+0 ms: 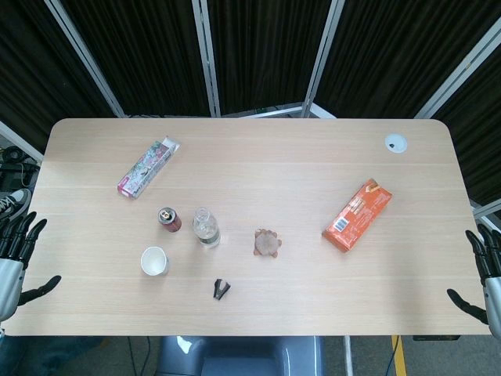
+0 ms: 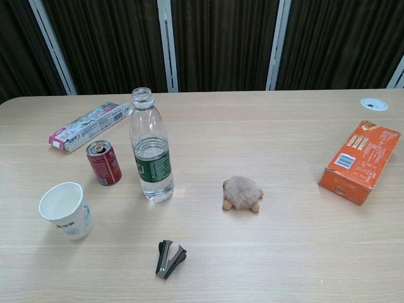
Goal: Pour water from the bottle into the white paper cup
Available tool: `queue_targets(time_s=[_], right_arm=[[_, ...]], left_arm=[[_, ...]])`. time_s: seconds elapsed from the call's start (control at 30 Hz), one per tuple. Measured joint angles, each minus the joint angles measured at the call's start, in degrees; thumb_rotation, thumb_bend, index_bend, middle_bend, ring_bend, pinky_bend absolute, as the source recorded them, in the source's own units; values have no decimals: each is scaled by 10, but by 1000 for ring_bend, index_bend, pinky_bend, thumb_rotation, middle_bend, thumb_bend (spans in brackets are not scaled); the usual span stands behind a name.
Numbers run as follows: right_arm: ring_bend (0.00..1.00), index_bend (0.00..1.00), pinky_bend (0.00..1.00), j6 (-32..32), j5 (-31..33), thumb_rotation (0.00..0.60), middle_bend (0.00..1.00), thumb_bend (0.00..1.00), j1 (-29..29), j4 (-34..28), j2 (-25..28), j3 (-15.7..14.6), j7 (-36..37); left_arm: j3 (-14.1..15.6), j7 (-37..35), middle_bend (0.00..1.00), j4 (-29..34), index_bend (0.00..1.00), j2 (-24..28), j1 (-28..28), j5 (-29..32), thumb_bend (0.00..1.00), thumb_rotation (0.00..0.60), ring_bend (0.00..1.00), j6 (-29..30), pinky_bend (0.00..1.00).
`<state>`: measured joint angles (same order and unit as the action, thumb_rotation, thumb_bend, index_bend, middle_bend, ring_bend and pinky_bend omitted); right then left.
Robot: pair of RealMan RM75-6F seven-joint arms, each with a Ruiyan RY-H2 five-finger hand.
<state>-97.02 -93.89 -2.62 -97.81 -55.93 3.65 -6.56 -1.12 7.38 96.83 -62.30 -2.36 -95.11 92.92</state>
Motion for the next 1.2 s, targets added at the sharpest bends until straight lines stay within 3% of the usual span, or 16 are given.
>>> queue_targets(time_s=[0.4,0.67,0.97,1.2], right_arm=[[0,0,0,3,1,600,0,0,0,-9,4,-1,-1],[0,0,0,22,40,600,0,0,8,-22,3,13,-21],[0,0,0,49,99,600,0,0,22,-17,-11,34,-50],[0,0,0,77,149,600,0,0,34,-3,-20,48,-66]], left_arm=[[-5,-36,0,5,0,-2,-30,0,0,600,0,-41,0],[-41,-141,0,-3,0,-45,-132,33,0,600,0,-181,0],[-85,-279,0,-123,0,-158,-262,78,0,600,0,-330,0],[-85,-374,0,-193,0,-208,-316,81,0,600,0,-392,0]])
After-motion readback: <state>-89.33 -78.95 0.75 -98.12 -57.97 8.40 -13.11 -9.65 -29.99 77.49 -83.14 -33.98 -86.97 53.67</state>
